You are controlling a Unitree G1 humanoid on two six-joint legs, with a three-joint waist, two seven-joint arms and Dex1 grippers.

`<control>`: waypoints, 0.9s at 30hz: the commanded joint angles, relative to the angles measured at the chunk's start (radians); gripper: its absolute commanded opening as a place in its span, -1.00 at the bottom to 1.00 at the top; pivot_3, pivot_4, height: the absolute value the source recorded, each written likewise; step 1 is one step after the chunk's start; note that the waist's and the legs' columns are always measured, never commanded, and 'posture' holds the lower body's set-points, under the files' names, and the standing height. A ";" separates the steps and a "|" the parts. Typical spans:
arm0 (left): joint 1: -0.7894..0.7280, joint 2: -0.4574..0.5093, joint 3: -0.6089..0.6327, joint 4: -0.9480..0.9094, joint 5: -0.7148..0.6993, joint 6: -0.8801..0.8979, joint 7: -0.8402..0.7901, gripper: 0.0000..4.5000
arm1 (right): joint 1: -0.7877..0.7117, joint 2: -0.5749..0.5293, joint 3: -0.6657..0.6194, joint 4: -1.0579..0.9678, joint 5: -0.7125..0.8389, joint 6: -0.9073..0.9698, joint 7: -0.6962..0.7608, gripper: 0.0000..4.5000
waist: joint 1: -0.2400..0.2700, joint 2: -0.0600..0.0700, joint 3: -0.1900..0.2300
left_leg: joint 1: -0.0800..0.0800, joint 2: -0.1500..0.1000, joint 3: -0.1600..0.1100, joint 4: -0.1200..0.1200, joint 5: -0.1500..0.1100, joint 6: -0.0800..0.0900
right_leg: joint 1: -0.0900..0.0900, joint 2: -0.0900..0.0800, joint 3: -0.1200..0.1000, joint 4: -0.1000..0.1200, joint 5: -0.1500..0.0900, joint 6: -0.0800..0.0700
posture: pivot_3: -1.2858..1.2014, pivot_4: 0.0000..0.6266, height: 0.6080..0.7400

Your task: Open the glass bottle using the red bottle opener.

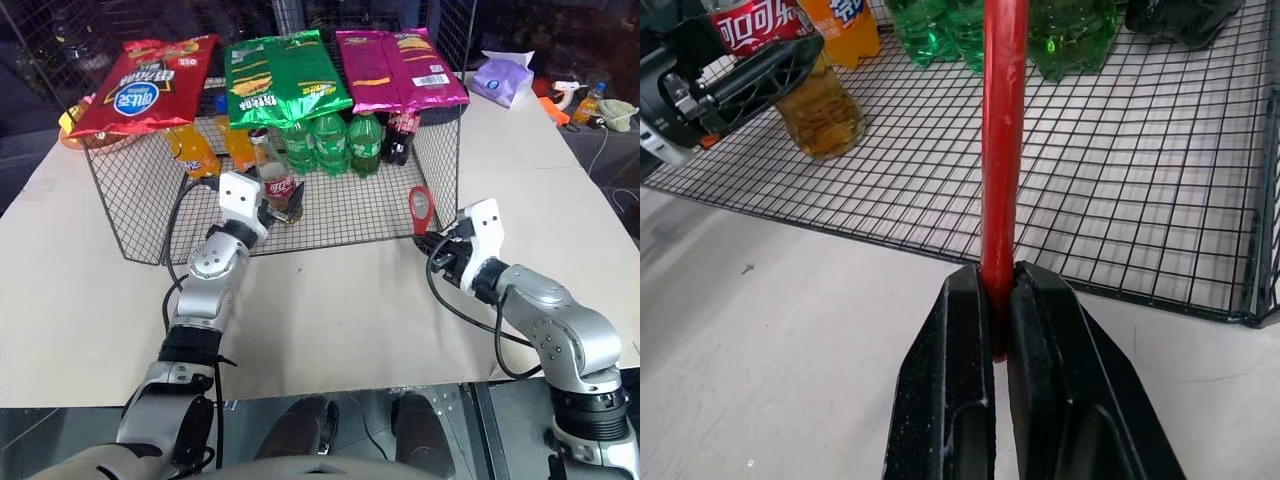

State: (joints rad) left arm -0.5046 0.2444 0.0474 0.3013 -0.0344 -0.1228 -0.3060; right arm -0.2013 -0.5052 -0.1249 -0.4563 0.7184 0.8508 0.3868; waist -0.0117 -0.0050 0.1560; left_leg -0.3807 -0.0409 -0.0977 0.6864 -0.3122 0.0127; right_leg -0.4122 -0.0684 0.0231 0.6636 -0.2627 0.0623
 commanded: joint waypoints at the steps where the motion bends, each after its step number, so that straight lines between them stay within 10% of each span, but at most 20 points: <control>1: -0.027 0.005 -0.002 -0.007 -0.012 -0.012 -0.015 0.32 | 0.010 0.003 -0.008 -0.048 -0.005 -0.020 -0.001 -1.00 | 0.000 0.000 0.000 | 0.000 0.000 0.000 0.000 0.000 0.000 | 0.000 0.000 0.000 0.000 0.000 0.000 | 0.03 -0.52 1.00; 17: 0.286 0.039 -0.109 -0.539 -0.322 0.146 -0.337 0.24 | 0.013 -0.093 -0.028 0.024 -0.092 -0.098 0.096 -1.00 | -0.002 0.000 0.000 | -0.001 0.000 0.001 -0.001 0.000 0.000 | -0.002 -0.001 0.002 -0.001 0.000 0.000 | 0.03 -0.52 1.00; 27: 0.363 0.090 -0.191 -0.548 -0.238 0.112 -0.403 0.24 | -0.005 -0.077 -0.015 0.053 -0.129 -0.131 0.115 -1.00 | -0.001 0.000 0.000 | 0.001 0.001 0.002 0.000 0.000 0.000 | 0.000 0.000 0.002 0.001 0.000 0.000 | 0.03 -0.52 1.00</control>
State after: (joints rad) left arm -0.1398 0.3294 -0.1348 -0.2206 -0.2908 0.0383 -0.6979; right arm -0.1932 -0.5819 -0.1316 -0.3825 0.5920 0.7386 0.4952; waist -0.0132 -0.0048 0.1560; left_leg -0.3801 -0.0403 -0.0956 0.6861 -0.3122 0.0129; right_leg -0.4127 -0.0680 0.0253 0.6645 -0.2627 0.0624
